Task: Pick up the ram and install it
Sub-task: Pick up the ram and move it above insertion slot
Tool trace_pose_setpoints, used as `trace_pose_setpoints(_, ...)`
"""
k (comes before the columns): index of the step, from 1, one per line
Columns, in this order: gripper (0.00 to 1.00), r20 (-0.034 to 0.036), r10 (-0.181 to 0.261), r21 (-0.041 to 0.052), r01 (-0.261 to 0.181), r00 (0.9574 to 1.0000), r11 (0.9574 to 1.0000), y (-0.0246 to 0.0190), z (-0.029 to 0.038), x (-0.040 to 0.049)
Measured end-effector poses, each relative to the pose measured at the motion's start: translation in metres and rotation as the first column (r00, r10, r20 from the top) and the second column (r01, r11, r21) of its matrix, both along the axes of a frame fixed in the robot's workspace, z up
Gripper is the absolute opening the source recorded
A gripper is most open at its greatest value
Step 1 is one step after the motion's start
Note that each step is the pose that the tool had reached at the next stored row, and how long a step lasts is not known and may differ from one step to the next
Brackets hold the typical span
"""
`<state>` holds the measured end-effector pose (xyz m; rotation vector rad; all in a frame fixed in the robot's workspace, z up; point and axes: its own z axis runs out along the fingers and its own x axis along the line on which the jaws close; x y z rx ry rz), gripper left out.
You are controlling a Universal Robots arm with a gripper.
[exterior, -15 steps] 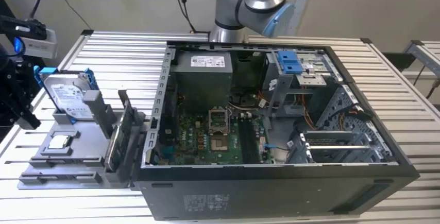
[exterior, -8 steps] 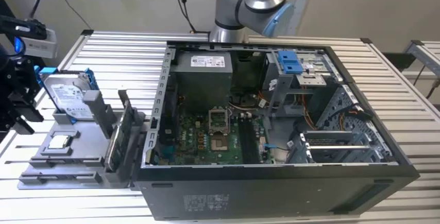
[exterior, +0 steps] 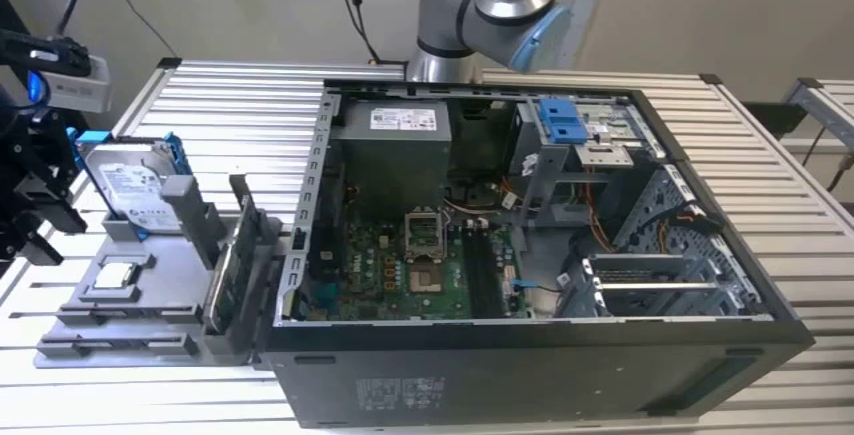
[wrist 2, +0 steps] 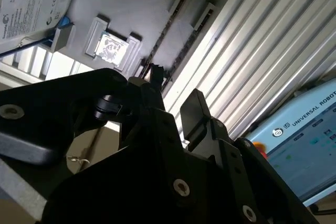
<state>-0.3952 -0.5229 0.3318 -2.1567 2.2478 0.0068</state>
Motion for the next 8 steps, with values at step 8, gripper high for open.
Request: trace_pose_setpoints(8,0.42,0.0,0.006,-0.0001,-0.006,1.0,1.0,0.0,-0.0054,0.0)
